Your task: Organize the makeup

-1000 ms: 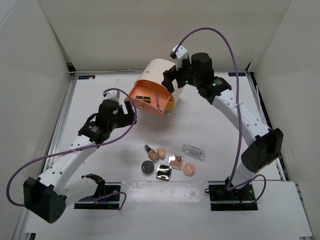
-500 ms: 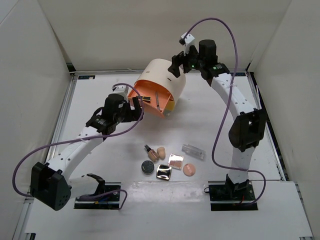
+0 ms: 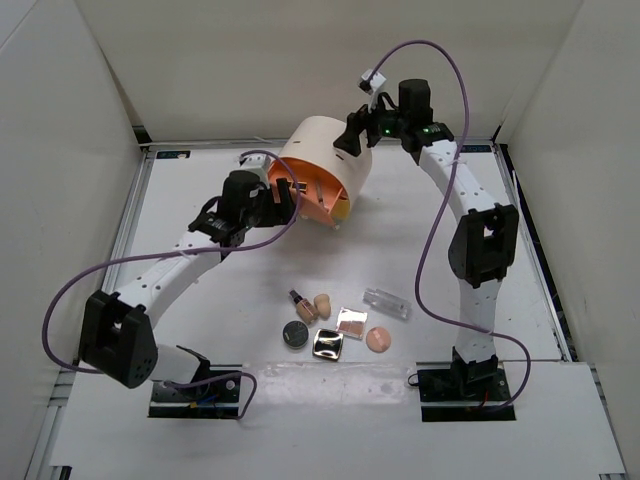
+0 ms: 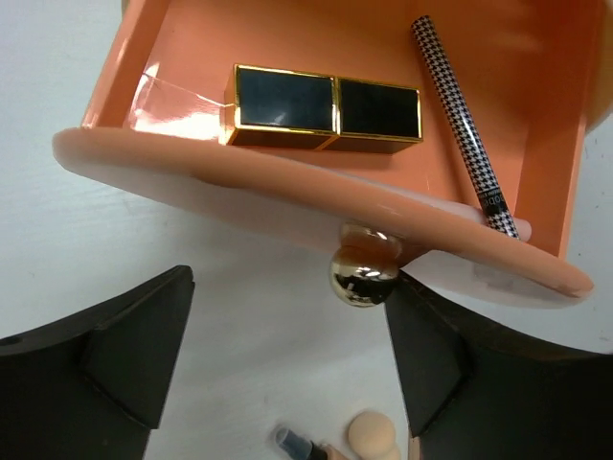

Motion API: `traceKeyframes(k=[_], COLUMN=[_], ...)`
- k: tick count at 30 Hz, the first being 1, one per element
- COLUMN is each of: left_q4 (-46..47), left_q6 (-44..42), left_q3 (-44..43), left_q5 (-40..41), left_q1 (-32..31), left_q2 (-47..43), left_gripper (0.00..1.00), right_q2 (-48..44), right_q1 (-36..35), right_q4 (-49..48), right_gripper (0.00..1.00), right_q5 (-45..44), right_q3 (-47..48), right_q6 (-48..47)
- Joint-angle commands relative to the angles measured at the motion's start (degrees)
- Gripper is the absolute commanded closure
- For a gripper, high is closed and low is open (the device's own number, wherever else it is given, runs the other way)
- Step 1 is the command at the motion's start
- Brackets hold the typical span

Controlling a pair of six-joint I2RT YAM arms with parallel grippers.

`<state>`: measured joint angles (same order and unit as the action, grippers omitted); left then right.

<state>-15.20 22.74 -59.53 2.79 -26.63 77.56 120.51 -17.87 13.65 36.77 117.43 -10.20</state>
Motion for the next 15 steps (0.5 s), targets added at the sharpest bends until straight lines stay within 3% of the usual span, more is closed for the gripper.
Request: traceKeyframes(k=[1, 10, 15], left_q4=[6.41, 7.99, 5.37], left_q6=[-0.07, -1.03, -1.82], left_q3=[-4.1, -17.45, -23.78], left_q5=[1.08, -0.59, 0.37], left_q1=[1.23, 2.99, 2.99], left_q2=[1.88, 14.54, 20.16], left_gripper=[0.11, 0.14, 0.08], right_q2=[-0.27, -0.27, -0.36], right_q1=[-0.76, -1.12, -1.12], right_q4=[1.11, 1.12, 0.68], right_gripper=[0.04, 0.07, 0.07], right_q5=[4.27, 8.66, 6.47], right_q3=[-0.18, -0.88, -1.06], right_q6=[-1.4, -0.44, 0.61])
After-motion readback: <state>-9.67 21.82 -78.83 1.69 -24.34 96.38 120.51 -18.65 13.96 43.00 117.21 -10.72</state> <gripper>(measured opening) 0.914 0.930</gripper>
